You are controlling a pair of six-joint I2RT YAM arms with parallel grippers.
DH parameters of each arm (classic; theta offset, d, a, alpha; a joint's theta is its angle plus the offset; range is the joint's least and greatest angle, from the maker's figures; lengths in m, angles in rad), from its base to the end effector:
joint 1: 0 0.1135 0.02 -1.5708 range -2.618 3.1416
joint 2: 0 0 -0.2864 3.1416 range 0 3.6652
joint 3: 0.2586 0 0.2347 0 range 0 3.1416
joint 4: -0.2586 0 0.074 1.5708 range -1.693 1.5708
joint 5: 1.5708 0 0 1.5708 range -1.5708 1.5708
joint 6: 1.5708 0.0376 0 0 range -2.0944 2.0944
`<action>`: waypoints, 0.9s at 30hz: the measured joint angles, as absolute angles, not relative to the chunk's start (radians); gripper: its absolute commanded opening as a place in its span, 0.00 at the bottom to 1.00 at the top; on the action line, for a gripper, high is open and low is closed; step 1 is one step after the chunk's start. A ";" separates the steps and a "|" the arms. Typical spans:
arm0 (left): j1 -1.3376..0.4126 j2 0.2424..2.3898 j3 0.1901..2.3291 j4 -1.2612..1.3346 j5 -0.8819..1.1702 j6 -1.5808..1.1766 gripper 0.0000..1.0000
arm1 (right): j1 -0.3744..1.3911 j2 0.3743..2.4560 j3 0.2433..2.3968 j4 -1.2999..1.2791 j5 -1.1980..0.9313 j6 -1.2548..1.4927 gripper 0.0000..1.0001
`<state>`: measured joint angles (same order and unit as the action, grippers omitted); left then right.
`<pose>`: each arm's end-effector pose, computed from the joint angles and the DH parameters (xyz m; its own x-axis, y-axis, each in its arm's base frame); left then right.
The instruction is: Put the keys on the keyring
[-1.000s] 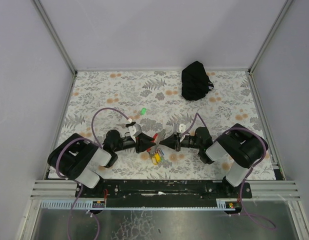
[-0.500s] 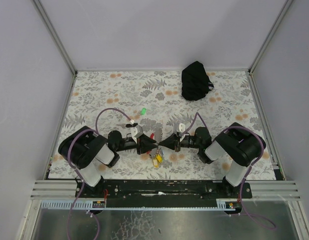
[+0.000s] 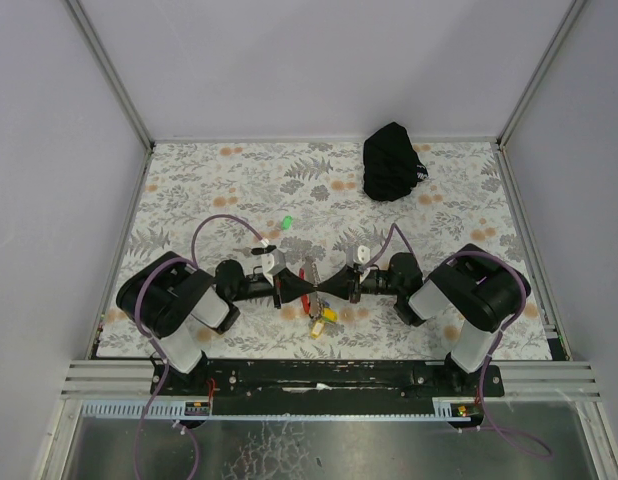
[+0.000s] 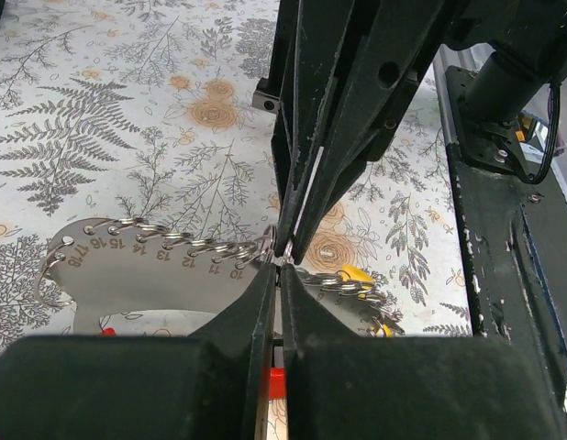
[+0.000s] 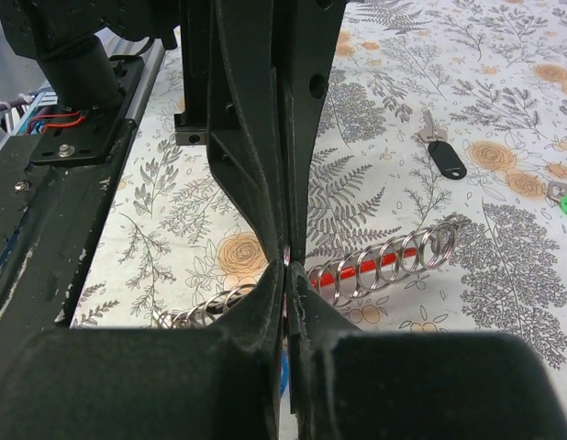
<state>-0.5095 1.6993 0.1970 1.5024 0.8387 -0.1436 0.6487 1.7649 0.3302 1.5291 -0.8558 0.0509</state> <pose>0.1882 -0.1372 0.1753 -0.1395 -0.0316 -0.9897 0.9653 0.2185 -0.1430 0.1930 0.1819 0.1872 0.0244 0.0604 -0.9979 -0.9977 0.0653 -0.0204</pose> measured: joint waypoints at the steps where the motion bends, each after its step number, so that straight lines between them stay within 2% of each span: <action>1: -0.509 1.699 0.197 1.502 0.839 -0.144 0.00 | 0.649 1.765 0.330 1.530 -0.855 0.049 0.17; 3: -0.509 1.685 0.197 1.483 0.838 -0.141 0.00 | 0.648 1.763 0.330 1.526 -0.854 0.035 0.25; 7: -0.509 1.574 0.203 1.322 0.819 -0.091 0.00 | 0.646 1.715 0.329 1.435 -0.836 -0.036 0.33; 14: -0.540 1.378 0.312 0.925 0.730 0.032 0.00 | 0.645 1.507 0.328 1.178 -0.770 -0.216 0.36; 21: -0.642 1.340 0.479 0.530 0.597 0.146 0.00 | 0.644 1.425 0.331 0.986 -0.741 -0.325 0.37; 27: -0.686 1.356 0.554 0.345 0.530 0.206 0.00 | 0.643 1.425 0.345 0.924 -0.741 -0.353 0.37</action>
